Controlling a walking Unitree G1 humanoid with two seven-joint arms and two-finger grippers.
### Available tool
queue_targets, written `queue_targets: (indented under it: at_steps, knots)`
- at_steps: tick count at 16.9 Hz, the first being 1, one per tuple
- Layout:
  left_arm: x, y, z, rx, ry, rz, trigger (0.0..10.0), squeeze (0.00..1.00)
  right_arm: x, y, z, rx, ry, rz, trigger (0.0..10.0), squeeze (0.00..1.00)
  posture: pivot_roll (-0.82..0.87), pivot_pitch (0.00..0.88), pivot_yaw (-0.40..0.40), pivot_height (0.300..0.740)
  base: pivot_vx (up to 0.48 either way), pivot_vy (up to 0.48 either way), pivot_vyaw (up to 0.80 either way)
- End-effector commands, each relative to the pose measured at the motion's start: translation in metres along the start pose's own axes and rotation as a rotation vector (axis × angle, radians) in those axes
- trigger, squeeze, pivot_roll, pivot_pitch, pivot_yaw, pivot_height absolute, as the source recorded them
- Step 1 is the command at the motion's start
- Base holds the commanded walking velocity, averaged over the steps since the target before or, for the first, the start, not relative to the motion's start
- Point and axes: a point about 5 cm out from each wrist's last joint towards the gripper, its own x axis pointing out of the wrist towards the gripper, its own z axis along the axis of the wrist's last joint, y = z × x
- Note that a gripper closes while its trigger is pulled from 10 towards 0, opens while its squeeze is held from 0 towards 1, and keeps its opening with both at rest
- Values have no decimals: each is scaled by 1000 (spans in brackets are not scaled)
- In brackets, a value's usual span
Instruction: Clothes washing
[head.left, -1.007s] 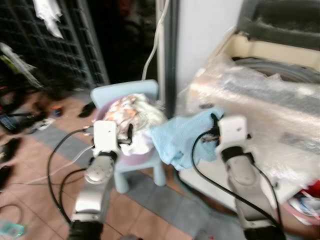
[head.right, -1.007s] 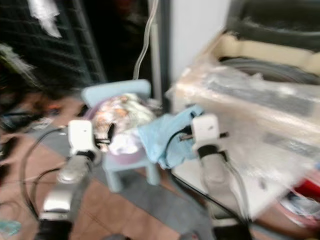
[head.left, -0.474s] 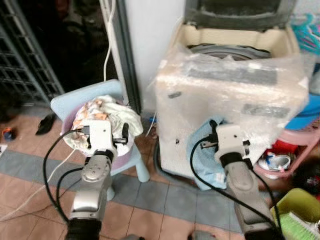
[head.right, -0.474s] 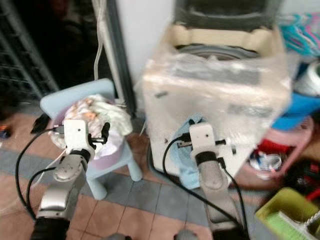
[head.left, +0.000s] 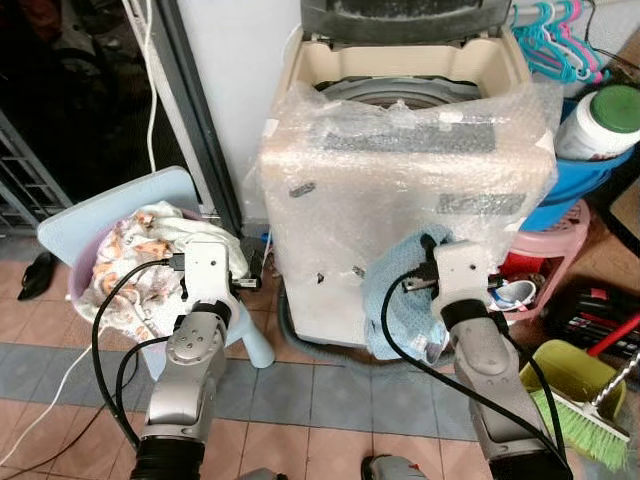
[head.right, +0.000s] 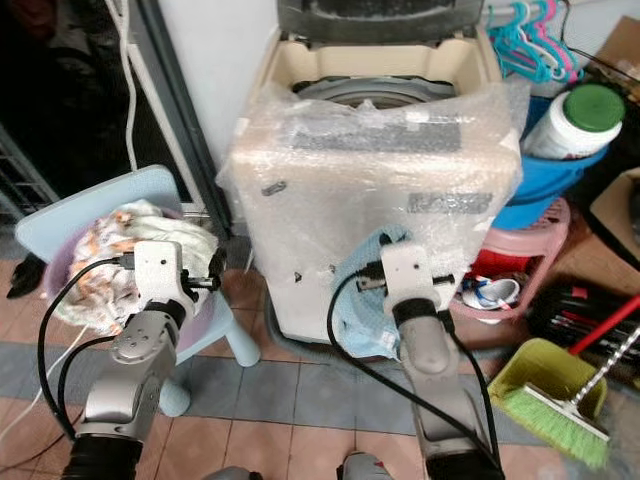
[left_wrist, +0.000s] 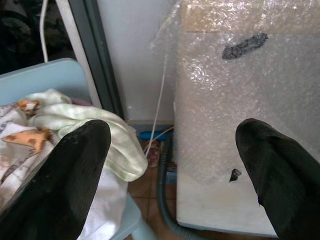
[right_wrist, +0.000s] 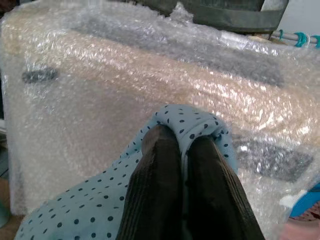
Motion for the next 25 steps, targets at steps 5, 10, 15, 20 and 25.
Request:
queue_targets:
  at_steps: [5,10,15,20,25]
  knots:
    - [-1,6,5,15,-12,24,10000,0,28,0,51,-23,-193,85,10000,0,-94,0,104,740,0,0,-800]
    - [-1,4,6,9,-18,11,10000,0,53,-14,99,-85,-355,125,10000,0,-101,0,111,740,298,0,-800]
    - [3,0,8,4,-24,4,10000,0,87,-21,165,-138,-542,229,10000,0,-106,0,108,740,321,0,-610]
    - [4,-2,8,-1,-28,17,10000,0,97,13,209,-238,-696,482,10000,0,-100,0,95,740,99,0,119]
    - [2,-1,7,-2,-25,36,10000,0,94,32,219,-238,-768,566,10000,0,-92,0,88,740,0,0,730]
